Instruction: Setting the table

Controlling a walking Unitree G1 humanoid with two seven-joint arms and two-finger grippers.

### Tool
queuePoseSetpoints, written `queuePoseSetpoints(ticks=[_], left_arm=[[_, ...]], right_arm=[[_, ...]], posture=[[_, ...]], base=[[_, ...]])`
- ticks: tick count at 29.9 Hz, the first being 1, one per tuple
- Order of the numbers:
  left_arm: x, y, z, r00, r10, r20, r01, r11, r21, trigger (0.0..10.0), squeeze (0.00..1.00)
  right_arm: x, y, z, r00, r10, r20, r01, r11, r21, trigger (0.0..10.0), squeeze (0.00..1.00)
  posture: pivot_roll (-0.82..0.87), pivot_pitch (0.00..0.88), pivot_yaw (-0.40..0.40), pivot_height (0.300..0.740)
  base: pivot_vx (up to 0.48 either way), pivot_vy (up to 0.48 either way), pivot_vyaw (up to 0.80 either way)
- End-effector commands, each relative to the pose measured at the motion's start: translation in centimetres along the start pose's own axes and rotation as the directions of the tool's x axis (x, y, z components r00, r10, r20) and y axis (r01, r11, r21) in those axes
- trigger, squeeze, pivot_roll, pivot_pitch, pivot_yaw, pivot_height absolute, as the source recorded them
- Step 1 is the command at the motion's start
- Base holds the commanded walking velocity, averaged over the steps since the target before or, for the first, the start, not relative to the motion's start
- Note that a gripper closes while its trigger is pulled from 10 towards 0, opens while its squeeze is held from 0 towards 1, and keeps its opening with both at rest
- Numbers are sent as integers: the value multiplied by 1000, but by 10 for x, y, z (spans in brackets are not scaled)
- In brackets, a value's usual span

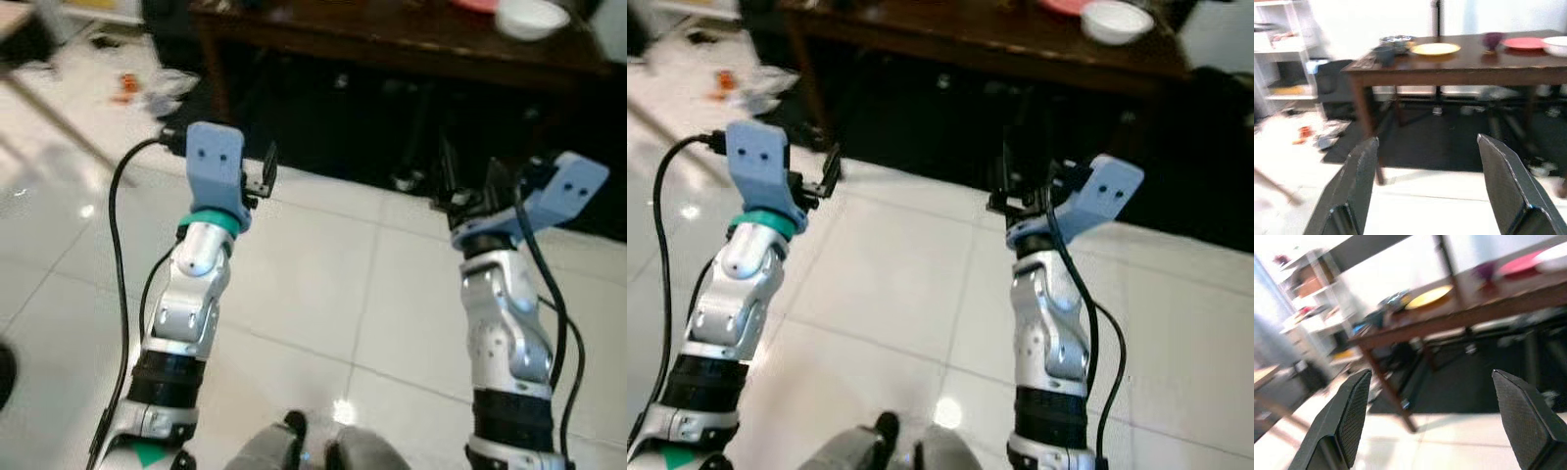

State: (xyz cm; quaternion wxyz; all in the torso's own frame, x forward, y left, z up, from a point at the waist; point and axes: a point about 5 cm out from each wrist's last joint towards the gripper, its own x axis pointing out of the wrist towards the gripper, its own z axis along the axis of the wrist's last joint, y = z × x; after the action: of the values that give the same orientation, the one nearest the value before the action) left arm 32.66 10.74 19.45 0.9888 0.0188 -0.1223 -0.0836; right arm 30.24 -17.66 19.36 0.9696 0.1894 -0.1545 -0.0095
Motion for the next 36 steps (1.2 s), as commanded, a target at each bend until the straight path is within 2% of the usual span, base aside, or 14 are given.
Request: queuePoseSetpoints(ticks=[1, 6, 7, 11, 36], left_arm=[[-1, 1, -6, 1000, 4, -29, -3, 1000, 8, 10000, 0], [0, 1, -8, 999, 11, -38, -11, 1000, 22, 10000, 0], [2, 2, -10, 998, 36, -54, -33, 998, 47, 10000, 0], [4, 5, -12, 996, 66, -66, -63, 997, 45, 10000, 0], [6, 7, -10, 995, 76, -60, -73, 996, 56, 10000, 0]], right_arm=[[-1, 1, -2, 1000, 1, -4, -1, 1000, 4, 10000, 0], [-1, 0, -2, 1000, 0, -8, 0, 1000, 6, 10000, 0], [-2, 0, -3, 1000, -3, -13, 3, 1000, 7, 10000, 0], [-2, 0, -3, 1000, -6, -11, 6, 1000, 11, 10000, 0], [-4, 3, -4, 1000, 10, -11, -10, 1000, 11, 10000, 0]], posture=[[-45, 0, 50, 740], [-47, 0, 51, 740], [-46, 0, 50, 740], [-50, 0, 52, 740], [-42, 0, 54, 740]], base=[[0, 0, 781], [0, 0, 759], [480, 0, 0], [480, 0, 0], [480, 0, 0]])
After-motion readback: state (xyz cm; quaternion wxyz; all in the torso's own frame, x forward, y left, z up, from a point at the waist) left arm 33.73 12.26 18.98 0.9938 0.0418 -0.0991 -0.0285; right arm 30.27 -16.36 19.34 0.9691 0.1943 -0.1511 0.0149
